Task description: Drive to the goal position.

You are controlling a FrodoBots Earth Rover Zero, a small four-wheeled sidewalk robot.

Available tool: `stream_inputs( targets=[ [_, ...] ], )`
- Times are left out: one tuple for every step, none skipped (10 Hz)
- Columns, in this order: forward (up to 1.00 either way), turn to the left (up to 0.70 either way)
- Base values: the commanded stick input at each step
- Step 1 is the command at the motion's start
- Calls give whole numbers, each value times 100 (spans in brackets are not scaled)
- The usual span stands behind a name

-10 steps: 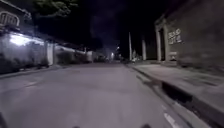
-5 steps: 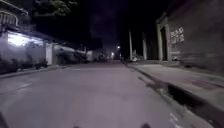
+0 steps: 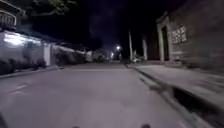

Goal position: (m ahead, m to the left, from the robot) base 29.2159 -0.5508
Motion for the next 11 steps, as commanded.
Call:
stream_inputs(
  targets=[
    [50, 0],
    [50, 0],
    [50, 0],
    [50, 0],
    [50, 0],
    [50, 0],
    [50, 0],
    [50, 0],
    [50, 0],
    [50, 0],
    [50, 0]
  ],
)
